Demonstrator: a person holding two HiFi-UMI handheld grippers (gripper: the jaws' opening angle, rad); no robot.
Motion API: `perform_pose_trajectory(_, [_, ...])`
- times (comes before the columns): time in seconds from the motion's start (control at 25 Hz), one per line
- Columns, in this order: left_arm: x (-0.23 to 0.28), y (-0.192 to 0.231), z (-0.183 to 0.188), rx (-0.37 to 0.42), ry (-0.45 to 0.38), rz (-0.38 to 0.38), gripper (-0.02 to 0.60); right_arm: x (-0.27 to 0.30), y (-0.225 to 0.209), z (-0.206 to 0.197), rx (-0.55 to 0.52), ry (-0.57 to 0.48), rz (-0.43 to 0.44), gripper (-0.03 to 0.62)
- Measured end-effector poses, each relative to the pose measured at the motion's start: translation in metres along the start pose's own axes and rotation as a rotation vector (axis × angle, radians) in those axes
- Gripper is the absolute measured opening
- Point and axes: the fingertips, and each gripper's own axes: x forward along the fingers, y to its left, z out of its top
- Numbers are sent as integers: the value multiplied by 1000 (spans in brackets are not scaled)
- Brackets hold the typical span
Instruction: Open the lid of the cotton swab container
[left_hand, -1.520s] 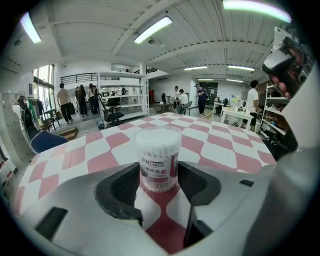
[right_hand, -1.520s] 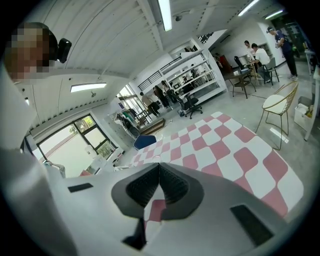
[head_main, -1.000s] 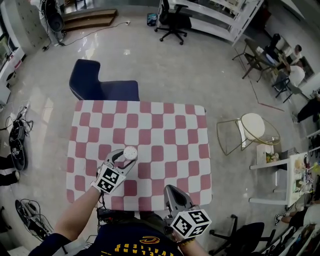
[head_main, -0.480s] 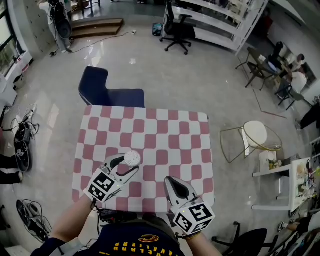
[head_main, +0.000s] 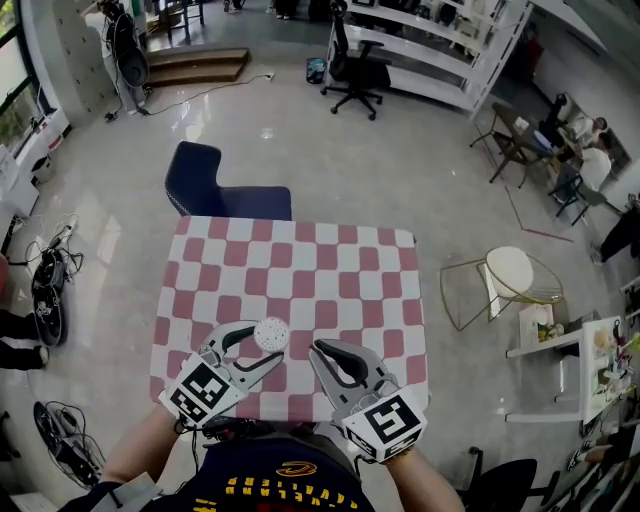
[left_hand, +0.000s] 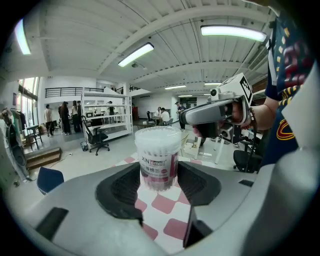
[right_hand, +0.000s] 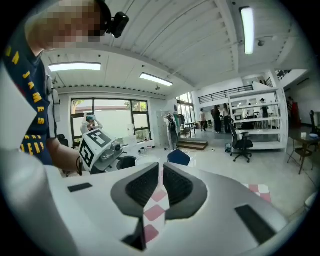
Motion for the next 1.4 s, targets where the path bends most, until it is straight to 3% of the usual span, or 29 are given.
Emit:
perform_pose_trajectory(0.12, [-4,-18,4,23,-3,-33,238,0,10,10,-52,-14,45,30])
perform_pose_trajectory(0.32, [-7,-30,3,37,2,-51,238,-5,18,18,-36,-35,105,101])
perform_pose_trajectory(0.44, [-9,-31,2,45,3,-52,238,-3,30,16,-76,26,151,169])
perform_pose_trajectory(0.56, [-10,-35,2,57,2,-62,238,3,43,8,-186,95,192,240])
perform_pose_trajectory(0.8, [-10,-43,5,78,-29,-105,238,16,54,-5,-266,140,272,262])
perform_pose_trajectory(1.04, [-7,-51,4,75,-44,-144,238,20,55,-12,-290,176,266,262])
perform_pose_trajectory(1.4, [-5,-46,7,105,-44,-131,238,26,54,-15,-250,142,262,257])
